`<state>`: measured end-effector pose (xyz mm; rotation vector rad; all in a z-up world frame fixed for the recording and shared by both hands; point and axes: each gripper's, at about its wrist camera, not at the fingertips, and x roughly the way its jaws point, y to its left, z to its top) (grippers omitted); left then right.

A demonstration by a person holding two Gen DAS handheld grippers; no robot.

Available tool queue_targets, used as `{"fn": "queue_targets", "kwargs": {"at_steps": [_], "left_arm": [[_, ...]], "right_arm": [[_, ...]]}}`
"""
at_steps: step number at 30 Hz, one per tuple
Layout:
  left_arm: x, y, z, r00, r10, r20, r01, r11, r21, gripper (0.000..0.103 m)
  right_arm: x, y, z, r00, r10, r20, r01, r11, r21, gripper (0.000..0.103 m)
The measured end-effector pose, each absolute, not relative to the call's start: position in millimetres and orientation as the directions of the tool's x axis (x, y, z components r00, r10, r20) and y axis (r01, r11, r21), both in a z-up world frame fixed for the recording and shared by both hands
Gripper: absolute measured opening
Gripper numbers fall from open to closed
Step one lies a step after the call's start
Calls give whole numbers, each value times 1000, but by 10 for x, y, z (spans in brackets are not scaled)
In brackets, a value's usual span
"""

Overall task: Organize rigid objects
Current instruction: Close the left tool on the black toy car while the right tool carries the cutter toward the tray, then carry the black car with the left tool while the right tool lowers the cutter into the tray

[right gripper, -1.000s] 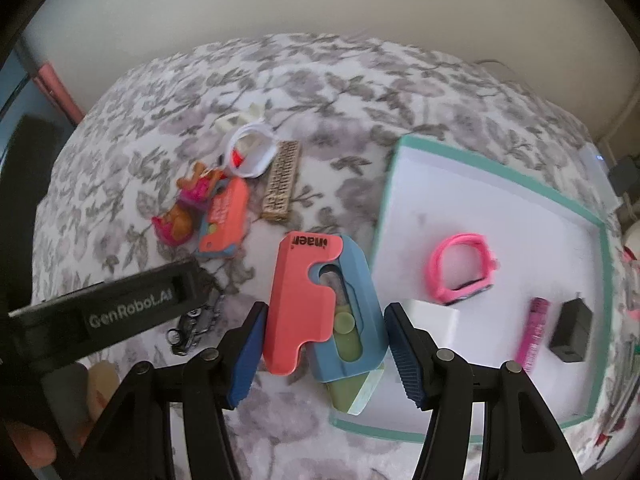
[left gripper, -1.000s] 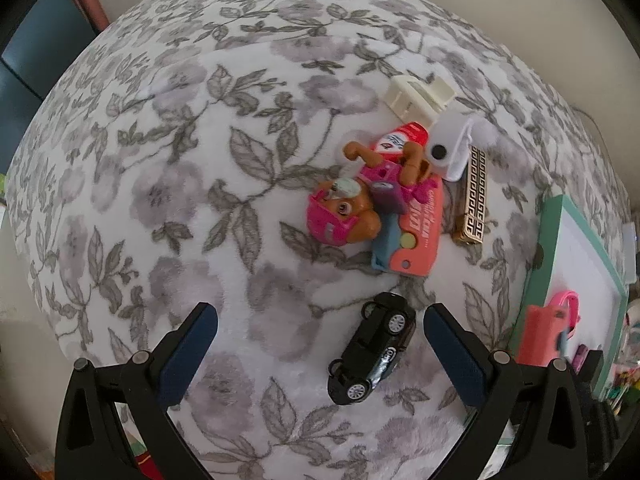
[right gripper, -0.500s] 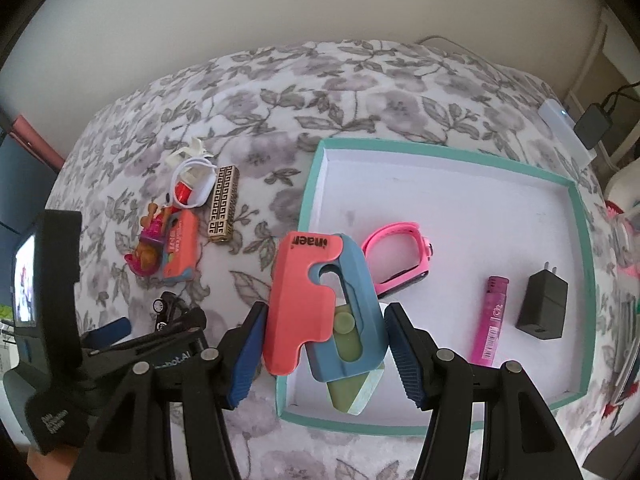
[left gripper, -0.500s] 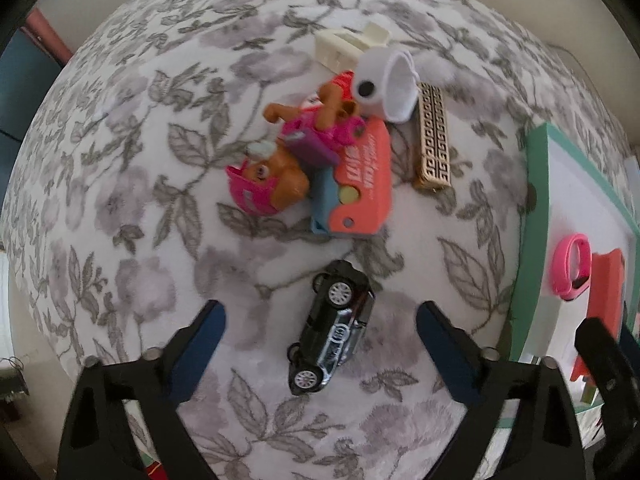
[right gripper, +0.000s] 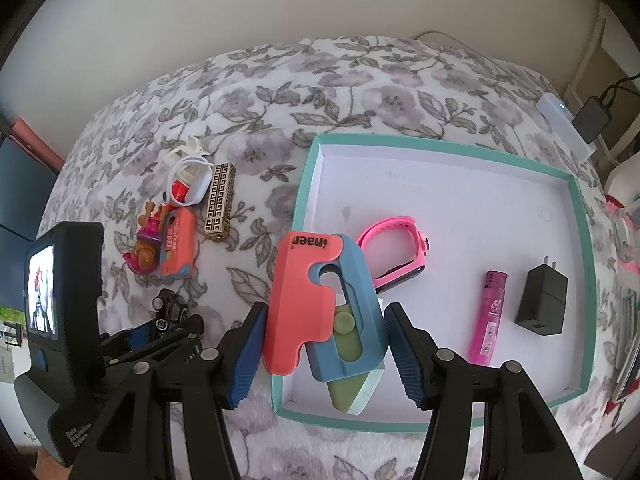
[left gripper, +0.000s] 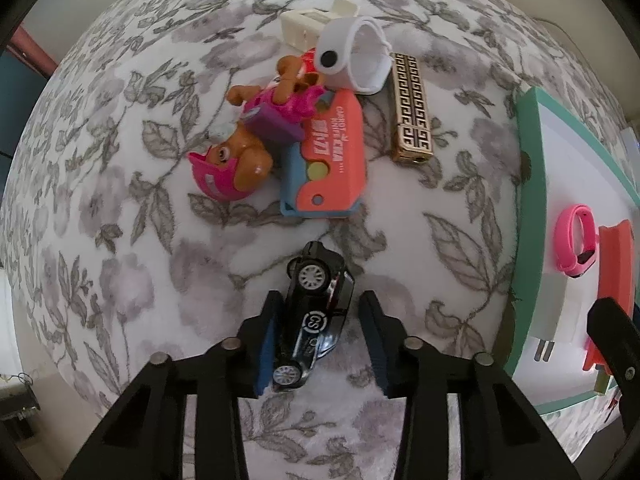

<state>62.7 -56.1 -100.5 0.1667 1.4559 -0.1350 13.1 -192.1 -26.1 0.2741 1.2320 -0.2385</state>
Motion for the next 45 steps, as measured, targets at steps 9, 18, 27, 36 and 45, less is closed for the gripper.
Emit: {"fn": "queue_targets", "kwargs": {"at_steps": [9, 18, 27, 36, 45], "left_arm": [[637, -559, -1019, 110, 4, -994, 204, 979, 26, 30], [725, -316, -861, 137, -27, -990, 182, 983, -2, 30], [739, -286, -308, 265, -122, -956, 189, 979, -73, 30], [512, -757, 87, 354, -245, -902, 321, 938, -129, 30], [182, -1439, 91, 307, -301, -903, 497, 860, -118, 30]], "right_arm": [[113, -1982, -290, 304, -20, -952, 344, 935, 90, 62], [89, -2076, -285, 303, -10, -953, 367, 924, 107, 62], [-4, -2278, -15, 357, -28, -934, 411, 902, 130, 62], [-241, -2743, 371, 420, -113, -901, 510, 850, 130, 62], [-450, -3273, 289, 357, -179, -917, 628, 772, 94, 62]]}}
